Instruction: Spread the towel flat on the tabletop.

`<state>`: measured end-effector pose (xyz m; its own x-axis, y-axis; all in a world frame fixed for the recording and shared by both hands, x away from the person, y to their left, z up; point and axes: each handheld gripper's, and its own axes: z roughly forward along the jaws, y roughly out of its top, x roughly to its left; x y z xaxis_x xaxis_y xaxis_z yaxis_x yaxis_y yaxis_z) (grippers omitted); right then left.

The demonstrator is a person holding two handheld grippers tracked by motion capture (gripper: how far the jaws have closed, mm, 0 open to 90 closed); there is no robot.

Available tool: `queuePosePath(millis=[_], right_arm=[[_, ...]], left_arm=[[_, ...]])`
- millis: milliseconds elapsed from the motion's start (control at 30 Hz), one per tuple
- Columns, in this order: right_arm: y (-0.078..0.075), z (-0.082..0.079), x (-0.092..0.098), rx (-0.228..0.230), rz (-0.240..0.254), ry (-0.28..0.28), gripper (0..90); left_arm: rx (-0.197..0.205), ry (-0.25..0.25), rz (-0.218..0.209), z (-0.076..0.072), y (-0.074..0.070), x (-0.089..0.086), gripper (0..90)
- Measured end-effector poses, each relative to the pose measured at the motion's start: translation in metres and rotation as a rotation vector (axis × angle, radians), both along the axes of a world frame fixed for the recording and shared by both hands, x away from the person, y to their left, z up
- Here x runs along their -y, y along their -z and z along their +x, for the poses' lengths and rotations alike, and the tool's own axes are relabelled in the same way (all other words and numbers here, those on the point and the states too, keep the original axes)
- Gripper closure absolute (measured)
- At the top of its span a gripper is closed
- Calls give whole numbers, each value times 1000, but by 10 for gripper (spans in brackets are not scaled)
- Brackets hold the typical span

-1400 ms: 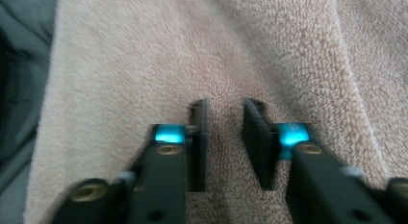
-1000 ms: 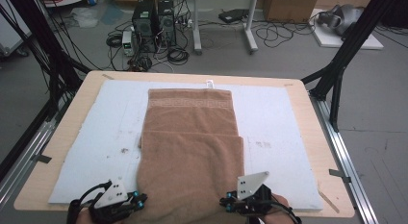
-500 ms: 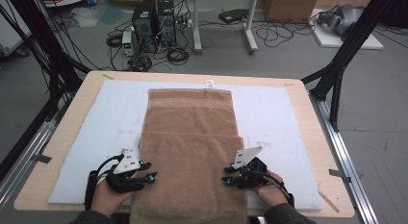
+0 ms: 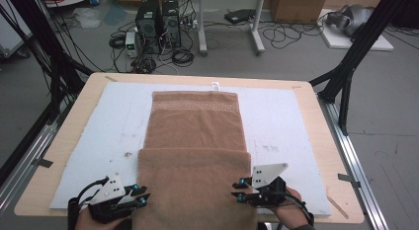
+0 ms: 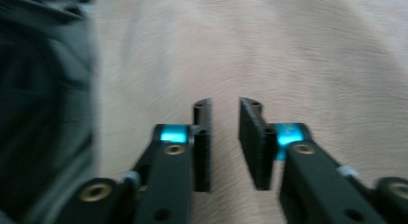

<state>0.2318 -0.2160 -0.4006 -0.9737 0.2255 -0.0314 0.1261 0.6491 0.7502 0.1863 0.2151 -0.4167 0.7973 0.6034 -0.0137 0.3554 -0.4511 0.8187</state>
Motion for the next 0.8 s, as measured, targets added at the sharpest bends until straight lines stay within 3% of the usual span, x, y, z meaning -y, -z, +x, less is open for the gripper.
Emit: queuePosePath(millis=[100,200,267,300,333,367,400,500,567,633,700,800], right_arm=[[4,18,0,14,-66,52,651],[18,33,-3,-30,-86,62,647],[28,36,-7,-50,-109,50,700],[33,36,-10,-59,-125,42,739],[36,35,-10,-50,-112,41,801],[37,33,-10,-66,-97,35,838],[37,31,-10,-59,-98,33,860],[35,22,-12,-96,-92,-32,869],[27,6,-13,-80,-54,-85,856],[16,-2,-8,-56,-2,-83,801],[12,2,-4,-20,-25,-22,686],[19,14,-4,-29,-70,14,653]], left_arm=[[8,-30,14,18,4,1,629],[-23,-25,31,34,13,9,588],[-51,-3,59,39,22,15,630],[-61,16,83,40,27,18,700],[-28,13,73,37,30,18,757],[-33,19,66,35,30,18,837],[-38,15,58,34,30,17,860],[-45,41,62,20,24,11,869],[-33,51,37,5,16,5,864],[-10,34,38,-1,11,2,779],[-14,16,57,4,10,2,673],[-19,12,69,15,16,6,599]])
